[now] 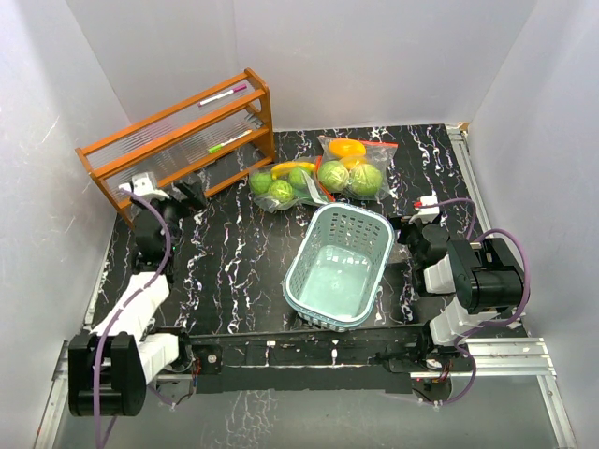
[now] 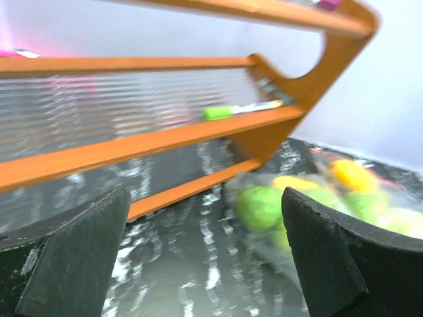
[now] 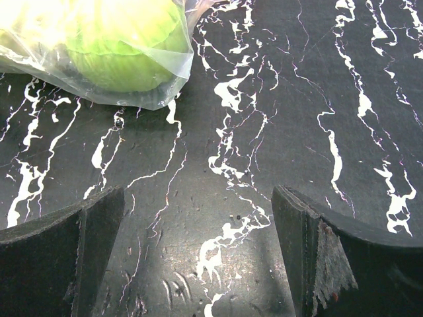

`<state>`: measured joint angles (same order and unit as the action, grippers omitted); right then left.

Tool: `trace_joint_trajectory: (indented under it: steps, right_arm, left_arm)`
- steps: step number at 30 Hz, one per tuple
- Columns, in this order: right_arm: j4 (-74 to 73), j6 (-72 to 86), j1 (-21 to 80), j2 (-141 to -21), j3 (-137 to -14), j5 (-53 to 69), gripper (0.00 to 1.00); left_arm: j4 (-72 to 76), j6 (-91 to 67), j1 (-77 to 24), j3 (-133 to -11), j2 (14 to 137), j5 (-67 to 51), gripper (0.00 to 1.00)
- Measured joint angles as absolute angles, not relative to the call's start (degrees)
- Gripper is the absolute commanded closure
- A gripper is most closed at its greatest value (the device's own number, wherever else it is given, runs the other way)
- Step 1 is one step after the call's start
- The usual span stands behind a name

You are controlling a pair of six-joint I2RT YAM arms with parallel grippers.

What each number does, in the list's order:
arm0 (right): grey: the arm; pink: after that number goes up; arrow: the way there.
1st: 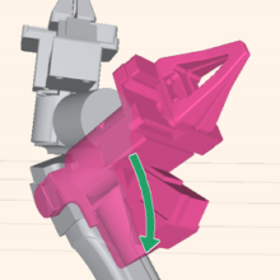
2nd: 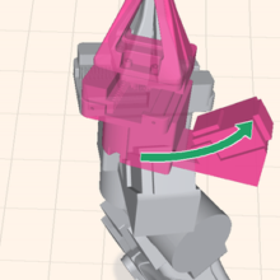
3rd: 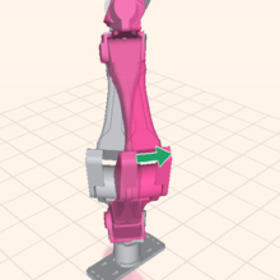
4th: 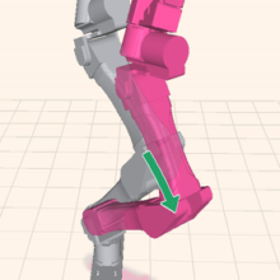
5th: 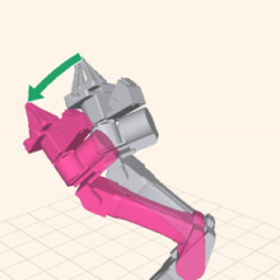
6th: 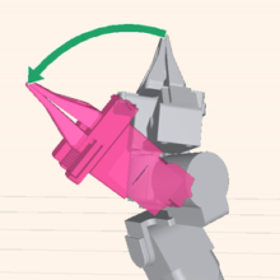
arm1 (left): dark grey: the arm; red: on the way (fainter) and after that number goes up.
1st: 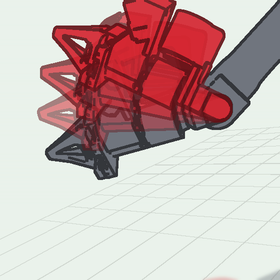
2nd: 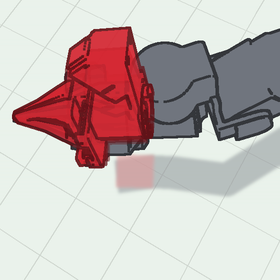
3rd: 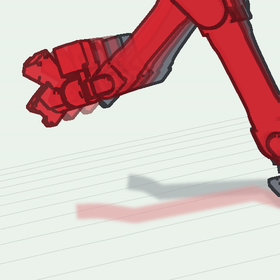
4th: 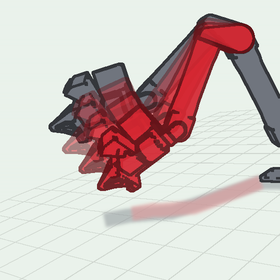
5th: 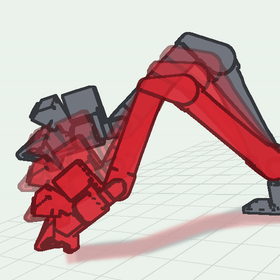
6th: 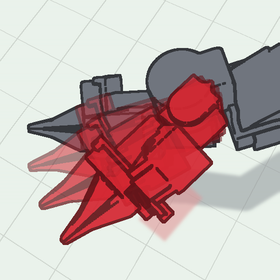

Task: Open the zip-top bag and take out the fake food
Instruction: Adjust the bin at the center of the board.

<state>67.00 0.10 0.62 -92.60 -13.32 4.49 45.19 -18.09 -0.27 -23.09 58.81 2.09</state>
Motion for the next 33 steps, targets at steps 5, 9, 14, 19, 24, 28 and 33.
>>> trace_joint_trajectory:
  steps: [5, 9, 14, 19, 24, 28, 33]
  right_arm:
    - [67.00, 0.10, 0.62, -92.60, -13.32, 4.51, 0.01]
    - [67.00, 0.10, 0.62, -92.60, -13.32, 4.49, 0.01]
    - [67.00, 0.10, 0.62, -92.60, -13.32, 4.49, 0.01]
    - [67.00, 0.08, 0.62, -92.60, -13.32, 4.49, 0.01]
    - [67.00, 0.10, 0.62, -92.60, -13.32, 4.49, 0.01]
    - [66.24, 0.43, 0.62, -92.03, -13.34, 3.31, 0.01]
    - [52.75, 1.78, 0.62, -82.00, -17.69, -1.43, 0.01]
  left_arm:
    - [34.15, -29.47, -3.57, -37.74, 63.24, -4.25, 0.03]
    - [27.42, -32.75, -10.13, -49.89, 69.32, -8.71, 0.03]
    - [21.93, -33.61, -19.55, -53.25, 73.54, -12.40, 0.03]
    - [14.13, -31.31, -26.79, -56.07, 77.95, -12.34, 0.03]
    - [6.11, -25.12, -34.94, -62.74, 81.95, -10.87, 0.39]
    - [2.92, -22.09, -37.65, -63.09, 82.24, -9.61, 0.49]
    - [1.10, -21.32, -37.76, -60.71, 80.93, -7.77, 0.59]
